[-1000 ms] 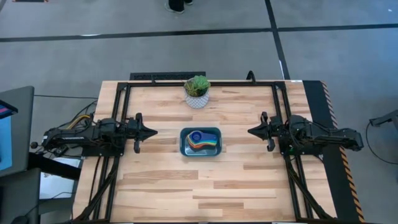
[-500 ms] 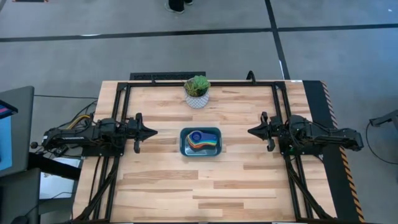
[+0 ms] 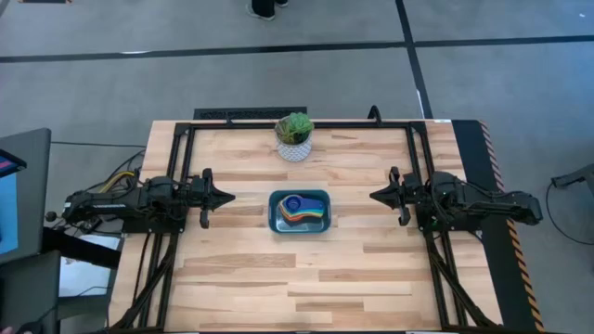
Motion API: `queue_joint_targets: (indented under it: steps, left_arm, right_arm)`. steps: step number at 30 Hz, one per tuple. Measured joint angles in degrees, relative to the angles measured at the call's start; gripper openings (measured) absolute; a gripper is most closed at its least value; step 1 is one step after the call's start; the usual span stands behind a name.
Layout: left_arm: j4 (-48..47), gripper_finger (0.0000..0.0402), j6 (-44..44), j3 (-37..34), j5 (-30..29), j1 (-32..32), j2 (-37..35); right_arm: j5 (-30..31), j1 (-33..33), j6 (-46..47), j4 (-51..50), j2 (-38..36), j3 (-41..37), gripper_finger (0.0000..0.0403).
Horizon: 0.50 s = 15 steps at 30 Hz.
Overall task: Nest measuring cups in basket
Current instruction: Return to Home Position
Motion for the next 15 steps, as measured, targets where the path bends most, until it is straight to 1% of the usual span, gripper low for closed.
queue_joint_targets:
  steps: [7,15]
  left_arm:
    - [0.0,0.0000,0.0,0.0,0.0,0.0,0.0]
    - [0.0,0.0000,0.0,0.0,0.0,0.0,0.0]
  right_arm:
    - [0.0,0.0,0.0,0.0,0.0,0.0,0.0037]
    - [0.0,0.0,0.0,0.0,0.0,0.0,0.0038]
